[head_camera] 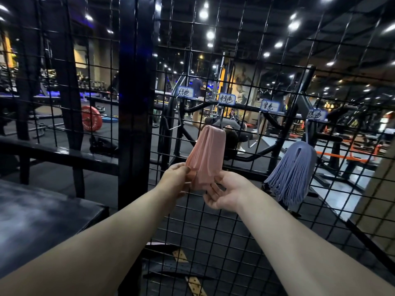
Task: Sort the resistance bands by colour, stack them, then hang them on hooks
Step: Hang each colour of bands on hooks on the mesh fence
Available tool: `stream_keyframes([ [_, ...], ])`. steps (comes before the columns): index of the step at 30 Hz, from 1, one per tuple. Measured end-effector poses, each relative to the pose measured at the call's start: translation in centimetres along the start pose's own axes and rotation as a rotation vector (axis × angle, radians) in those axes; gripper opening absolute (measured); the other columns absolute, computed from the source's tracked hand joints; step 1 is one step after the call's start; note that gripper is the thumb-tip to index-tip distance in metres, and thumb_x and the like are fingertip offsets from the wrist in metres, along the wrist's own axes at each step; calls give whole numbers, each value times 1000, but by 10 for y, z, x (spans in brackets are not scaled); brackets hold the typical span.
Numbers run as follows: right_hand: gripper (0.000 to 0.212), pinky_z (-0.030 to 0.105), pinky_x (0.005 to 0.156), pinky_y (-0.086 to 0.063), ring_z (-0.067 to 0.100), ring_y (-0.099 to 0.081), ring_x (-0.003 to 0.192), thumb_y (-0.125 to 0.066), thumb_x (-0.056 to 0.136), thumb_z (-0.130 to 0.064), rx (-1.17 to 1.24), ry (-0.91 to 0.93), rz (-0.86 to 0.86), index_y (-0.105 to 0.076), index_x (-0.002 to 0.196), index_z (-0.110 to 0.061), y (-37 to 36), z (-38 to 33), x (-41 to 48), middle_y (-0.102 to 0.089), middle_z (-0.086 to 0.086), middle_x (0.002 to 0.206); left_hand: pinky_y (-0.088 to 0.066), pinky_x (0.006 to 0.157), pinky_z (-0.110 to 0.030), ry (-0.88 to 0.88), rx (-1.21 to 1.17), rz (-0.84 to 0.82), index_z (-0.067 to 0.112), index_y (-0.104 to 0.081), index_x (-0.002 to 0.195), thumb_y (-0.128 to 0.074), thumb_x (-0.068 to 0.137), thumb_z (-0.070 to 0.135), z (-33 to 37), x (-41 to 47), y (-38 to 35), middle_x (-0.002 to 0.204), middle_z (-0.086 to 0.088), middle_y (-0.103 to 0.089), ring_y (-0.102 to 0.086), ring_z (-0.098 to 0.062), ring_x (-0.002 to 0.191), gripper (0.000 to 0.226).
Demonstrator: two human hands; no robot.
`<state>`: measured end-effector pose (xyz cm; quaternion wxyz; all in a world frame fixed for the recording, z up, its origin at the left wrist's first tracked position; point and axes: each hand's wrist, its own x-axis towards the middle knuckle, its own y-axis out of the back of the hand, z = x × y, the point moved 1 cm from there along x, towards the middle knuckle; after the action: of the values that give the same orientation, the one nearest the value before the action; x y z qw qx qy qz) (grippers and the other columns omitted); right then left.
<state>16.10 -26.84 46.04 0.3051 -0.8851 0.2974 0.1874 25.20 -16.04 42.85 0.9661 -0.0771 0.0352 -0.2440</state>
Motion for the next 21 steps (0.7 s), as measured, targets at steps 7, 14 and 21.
stream_keyframes([
  [7,15,37,83,-52,23,-57,97,-56,100,-17,82,14,-30,-60,97,-3,-1,3,5,-57,15,99,-43,79,-36,-5,-32,-16,22,-61,118,-48,98,25,1,4,-3,96,-4,-71,-64,-19,78,24],
  [14,16,30,94,-49,21,-55,82,-53,101,-13,86,36,-10,-58,91,-2,1,3,7,-58,14,91,-51,96,-52,-9,-7,-110,18,-62,115,-52,88,6,-5,3,-3,101,-11,-74,-71,-31,89,31],
  [21,13,32,76,-50,20,-58,77,-50,100,-6,25,75,-24,-60,93,-7,-2,7,7,-62,12,86,-50,95,-60,-8,-52,-150,15,-63,118,-51,84,4,-7,6,-4,107,-16,-73,-70,-33,88,38],
])
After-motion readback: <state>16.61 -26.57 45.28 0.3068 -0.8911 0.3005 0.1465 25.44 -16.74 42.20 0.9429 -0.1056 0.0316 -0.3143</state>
